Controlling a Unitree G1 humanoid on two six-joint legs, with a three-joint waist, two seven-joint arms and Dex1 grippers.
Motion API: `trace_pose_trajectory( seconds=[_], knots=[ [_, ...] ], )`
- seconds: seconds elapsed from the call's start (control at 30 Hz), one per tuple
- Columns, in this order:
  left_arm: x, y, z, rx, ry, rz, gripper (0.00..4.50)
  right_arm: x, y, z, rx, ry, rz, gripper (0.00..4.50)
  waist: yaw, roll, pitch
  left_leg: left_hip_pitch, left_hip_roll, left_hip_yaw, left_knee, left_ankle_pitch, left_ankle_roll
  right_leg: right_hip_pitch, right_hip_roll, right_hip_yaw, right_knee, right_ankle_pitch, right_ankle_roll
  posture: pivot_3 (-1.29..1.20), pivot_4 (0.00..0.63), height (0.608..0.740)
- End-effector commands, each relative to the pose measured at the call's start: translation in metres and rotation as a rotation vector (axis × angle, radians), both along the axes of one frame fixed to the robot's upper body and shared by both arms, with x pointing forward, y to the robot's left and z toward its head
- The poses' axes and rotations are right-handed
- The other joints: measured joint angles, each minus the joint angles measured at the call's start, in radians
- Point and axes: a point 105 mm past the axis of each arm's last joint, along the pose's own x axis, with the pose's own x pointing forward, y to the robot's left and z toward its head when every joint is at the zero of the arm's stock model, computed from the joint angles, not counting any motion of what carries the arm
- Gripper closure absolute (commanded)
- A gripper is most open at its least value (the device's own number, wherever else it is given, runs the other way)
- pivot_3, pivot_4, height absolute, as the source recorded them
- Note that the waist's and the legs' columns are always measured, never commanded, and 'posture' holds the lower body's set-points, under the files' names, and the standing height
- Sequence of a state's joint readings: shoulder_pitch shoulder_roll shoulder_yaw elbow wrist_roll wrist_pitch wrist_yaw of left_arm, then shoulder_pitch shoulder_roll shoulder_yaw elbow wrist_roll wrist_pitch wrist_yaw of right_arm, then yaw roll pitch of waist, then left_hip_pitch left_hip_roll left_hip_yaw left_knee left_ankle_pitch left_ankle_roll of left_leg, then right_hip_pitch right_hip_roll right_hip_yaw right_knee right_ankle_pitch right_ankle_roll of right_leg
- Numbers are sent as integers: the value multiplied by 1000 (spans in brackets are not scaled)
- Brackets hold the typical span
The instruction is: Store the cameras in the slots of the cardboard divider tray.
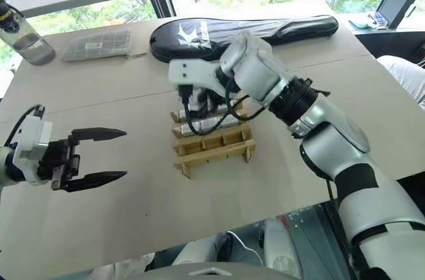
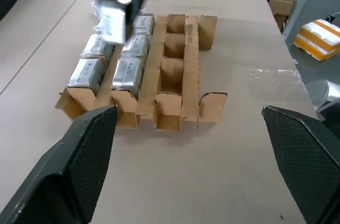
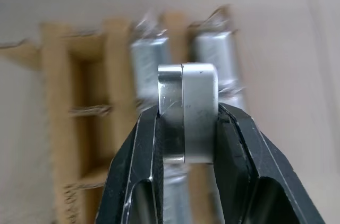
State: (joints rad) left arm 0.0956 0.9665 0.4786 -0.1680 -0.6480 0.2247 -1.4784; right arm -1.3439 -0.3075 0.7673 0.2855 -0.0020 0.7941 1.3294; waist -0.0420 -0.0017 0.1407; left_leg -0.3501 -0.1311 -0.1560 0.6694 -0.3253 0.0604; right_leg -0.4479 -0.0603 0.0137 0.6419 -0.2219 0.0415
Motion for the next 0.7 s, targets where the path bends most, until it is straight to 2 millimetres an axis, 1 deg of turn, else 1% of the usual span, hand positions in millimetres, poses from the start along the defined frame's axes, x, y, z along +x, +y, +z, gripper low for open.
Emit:
trace_pose_trajectory(
  seconds=[0.03,0.1,0.13,0.23,0.3,0.4,0.47,0.6,0.7],
  knots=[
    [-2,0,2,21,-25,-2,0,-19,12,10,-3,-12,51,3765,-10,0,0,0,0,0,0,0,0,0,0,0,0,0,0,0,150,740],
    [-3,0,0,32,-14,-2,0,-22,18,6,-9,-3,42,3765,-20,0,0,0,0,0,0,0,0,0,0,0,1,0,0,0,150,740],
    [-4,0,0,35,-12,-1,0,-25,24,4,3,12,25,3765,-25,0,0,0,0,0,0,0,0,0,0,0,1,0,0,0,150,740],
    [-2,1,-1,39,-13,1,0,-40,40,0,13,38,39,3765,-27,0,0,0,0,0,0,0,0,0,0,1,2,0,-1,0,150,740],
    [-1,0,-3,43,-11,-3,0,-46,46,-4,11,43,43,3765,-27,0,0,0,0,0,0,0,0,0,0,1,2,0,-1,0,150,740],
    [0,-1,-3,41,-11,-8,0,-51,47,-11,-14,58,34,3765,-24,0,0,0,0,-1,0,0,0,0,0,0,1,0,-1,0,150,740],
    [1,-1,-3,42,-12,-7,0,-50,44,-16,-34,55,28,3765,-21,0,0,0,-1,-1,1,0,0,0,-2,-2,1,0,-1,0,150,740],
    [3,0,-4,42,-16,-5,0,-40,36,-25,-66,30,0,3765,-21,-1,-1,0,-2,-1,2,0,0,0,-3,-3,1,0,-1,0,150,740],
    [3,-2,-4,39,-16,-7,0,-33,33,-27,-79,22,-17,3765,-25,-2,-1,0,-2,-1,2,0,0,0,-3,-2,2,1,-1,0,150,740]
  ],
)
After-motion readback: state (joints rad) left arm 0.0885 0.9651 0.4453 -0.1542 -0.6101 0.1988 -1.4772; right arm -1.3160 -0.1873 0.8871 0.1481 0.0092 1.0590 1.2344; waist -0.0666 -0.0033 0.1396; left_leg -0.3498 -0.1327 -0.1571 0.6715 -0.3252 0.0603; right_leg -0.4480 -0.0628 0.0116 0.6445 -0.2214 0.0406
